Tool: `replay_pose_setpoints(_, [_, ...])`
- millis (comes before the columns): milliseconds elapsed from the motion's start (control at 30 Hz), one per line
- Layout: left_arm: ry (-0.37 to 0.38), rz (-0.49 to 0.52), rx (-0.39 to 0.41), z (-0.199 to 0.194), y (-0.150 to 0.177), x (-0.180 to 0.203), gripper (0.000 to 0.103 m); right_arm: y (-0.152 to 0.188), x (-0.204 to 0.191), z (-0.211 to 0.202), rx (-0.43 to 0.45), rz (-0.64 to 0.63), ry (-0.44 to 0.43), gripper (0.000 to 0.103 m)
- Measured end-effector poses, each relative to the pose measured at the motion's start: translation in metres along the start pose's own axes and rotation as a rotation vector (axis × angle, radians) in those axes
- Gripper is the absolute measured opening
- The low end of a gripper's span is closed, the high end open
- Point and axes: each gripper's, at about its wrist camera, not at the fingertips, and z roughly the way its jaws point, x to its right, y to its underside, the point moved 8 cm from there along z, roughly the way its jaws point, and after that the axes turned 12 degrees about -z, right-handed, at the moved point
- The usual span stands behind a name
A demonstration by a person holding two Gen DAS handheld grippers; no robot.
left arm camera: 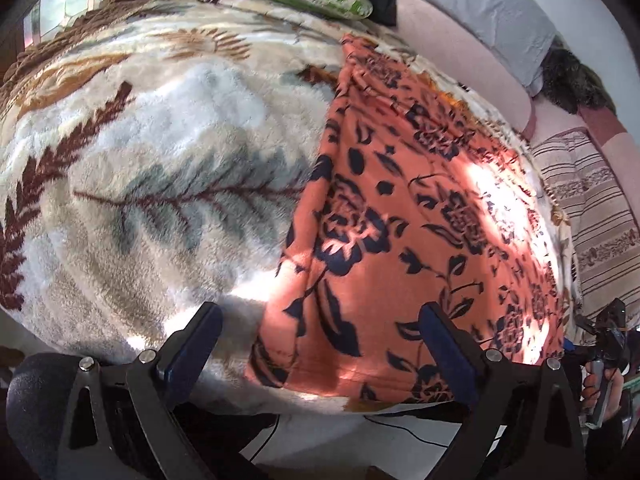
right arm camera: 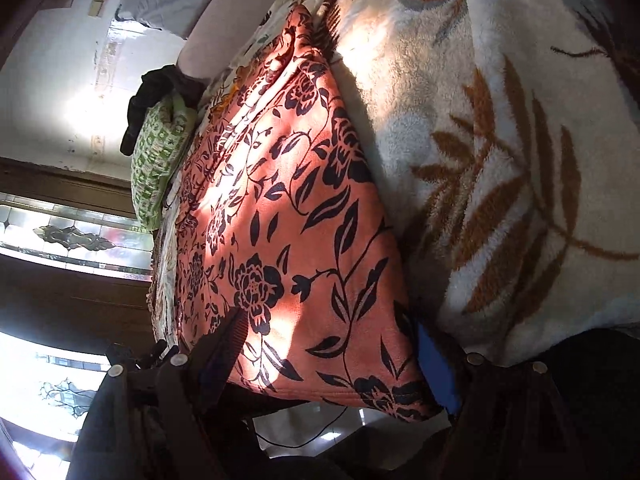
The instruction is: Fold small clothes
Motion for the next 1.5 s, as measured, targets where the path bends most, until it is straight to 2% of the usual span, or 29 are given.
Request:
replay_pose_setpoints(67, [0.007, 0.005, 0.022, -0.005, 0.0, 0.002, 0.078, 0.001, -0.003, -0.001, 0.014, 0.007, -0.032, 0.084])
replay_pose_setpoints(100, [0.035, 0.012, 0.004, -0.007, 0.002, 0.006, 0.067, 0.001, -0.007, -0.003, 0.022, 0.002, -0.047, 0.084])
replay_pose_setpoints(133, [0.039, 0.015, -0.012, -0.006, 0.003, 0.007, 0.062, 0.001, -0.01, -0.005, 0.029, -0.005, -0.058, 0.084])
replay_pose_setpoints(167, [0.025, 0.018, -0.007, -0.006, 0.003, 0.007, 0.06, 0.001, -0.012, -0.006, 0.034, -0.009, -0.068, 0.084])
replay_pose_setpoints(367, [-0.004, 0.039, -0.005, 0.0, 0.006, 0.007, 0.062, 0.004, -0.003, 0.0, 0.022, 0.046, -0.072, 0.083])
replay_pose_setpoints(400, [-0.005, 0.043, -0.008, -0.001, 0.006, 0.008, 0.057, 0.004, -0.005, 0.0, 0.025, 0.041, -0.081, 0.083])
replay_pose_setpoints(433, [0.001, 0.046, -0.007, -0.003, 0.006, 0.009, 0.029, 0.003, -0.007, -0.001, 0.03, 0.029, -0.085, 0.082])
replay_pose_setpoints(467, [0.007, 0.048, -0.011, -0.003, 0.005, 0.009, 0.013, 0.003, -0.011, -0.003, 0.034, 0.016, -0.09, 0.079])
replay_pose_setpoints(500, [0.012, 0.043, -0.015, -0.003, 0.004, 0.008, 0.009, 0.003, -0.012, -0.005, 0.039, 0.008, -0.094, 0.076])
replay_pose_setpoints(533, [0.01, 0.03, -0.016, -0.002, 0.003, 0.005, 0.009, 0.003, -0.011, -0.006, 0.042, 0.009, -0.095, 0.07])
replay_pose_setpoints(633, [0.026, -0.018, -0.029, 0.004, 0.003, -0.001, 0.012, 0.007, 0.008, 0.001, 0.01, 0.057, -0.046, 0.069])
replay_pose_setpoints(667, [0.035, -0.017, -0.032, 0.003, 0.003, 0.001, 0.018, 0.007, 0.008, 0.001, 0.009, 0.061, -0.062, 0.069])
replay_pose_setpoints(700, [0.055, -0.006, -0.039, 0.003, 0.005, 0.005, 0.036, 0.008, 0.006, 0.001, 0.007, 0.055, -0.067, 0.069])
replay_pose_setpoints(733, [0.084, 0.009, -0.046, 0.003, 0.007, 0.011, 0.047, 0.008, 0.004, 0.001, 0.002, 0.048, -0.07, 0.07])
replay_pose_setpoints(767, [0.1, 0.025, -0.048, 0.003, 0.009, 0.017, 0.062, 0.008, 0.004, 0.002, -0.005, 0.045, -0.064, 0.071])
replay_pose_setpoints(800, [0.086, 0.046, -0.042, 0.004, 0.01, 0.021, 0.066, 0.009, 0.007, 0.004, -0.011, 0.054, -0.06, 0.072])
replay_pose_setpoints(867, [0.03, 0.091, -0.027, 0.006, 0.014, 0.027, 0.066, 0.008, 0.009, 0.005, -0.009, 0.067, -0.082, 0.073])
replay_pose_setpoints(900, [0.01, 0.103, -0.022, 0.007, 0.014, 0.028, 0.062, 0.008, 0.008, 0.005, -0.011, 0.069, -0.084, 0.073])
replay_pose_setpoints(933, [-0.014, 0.107, -0.013, 0.006, 0.013, 0.026, 0.04, 0.009, 0.007, 0.005, -0.017, 0.06, -0.081, 0.071])
replay_pose_setpoints(1000, [-0.05, 0.089, -0.011, 0.005, 0.007, 0.016, 0.015, 0.011, 0.01, 0.006, -0.038, 0.058, -0.048, 0.051])
replay_pose_setpoints(1033, [-0.021, 0.052, -0.021, 0.005, 0.004, 0.011, 0.014, 0.012, 0.013, 0.006, -0.049, 0.067, -0.032, 0.035])
replay_pose_setpoints(1067, [0.007, 0.017, -0.031, 0.003, 0.002, 0.007, 0.014, 0.013, 0.016, 0.005, -0.053, 0.072, -0.031, 0.032])
replay_pose_setpoints(1133, [0.014, 0.011, -0.035, 0.001, 0.002, 0.002, 0.014, 0.013, 0.017, 0.006, -0.06, 0.063, -0.034, 0.032])
replay_pose_setpoints(1167, [0.013, 0.019, -0.037, 0.0, 0.003, 0.002, 0.014, 0.013, 0.017, 0.007, -0.063, 0.06, -0.035, 0.035])
replay_pose_setpoints(1233, [0.008, 0.021, -0.038, -0.001, 0.006, 0.002, 0.022, 0.013, 0.017, 0.008, -0.063, 0.069, -0.048, 0.039])
replay_pose_setpoints(1267, [0.014, 0.019, -0.038, -0.001, 0.007, 0.003, 0.027, 0.012, 0.016, 0.008, -0.059, 0.072, -0.069, 0.054])
replay_pose_setpoints(1333, [0.007, 0.025, -0.035, -0.001, 0.008, 0.003, 0.03, 0.011, 0.009, 0.008, -0.044, 0.077, -0.112, 0.065])
replay_pose_setpoints(1433, [-0.001, 0.047, -0.042, 0.001, 0.009, 0.007, 0.037, 0.011, 0.008, 0.011, -0.045, 0.071, -0.093, 0.065])
replay_pose_setpoints(1500, [0.002, 0.046, -0.047, 0.002, 0.009, 0.009, 0.038, 0.011, 0.006, 0.012, -0.046, 0.063, -0.09, 0.065])
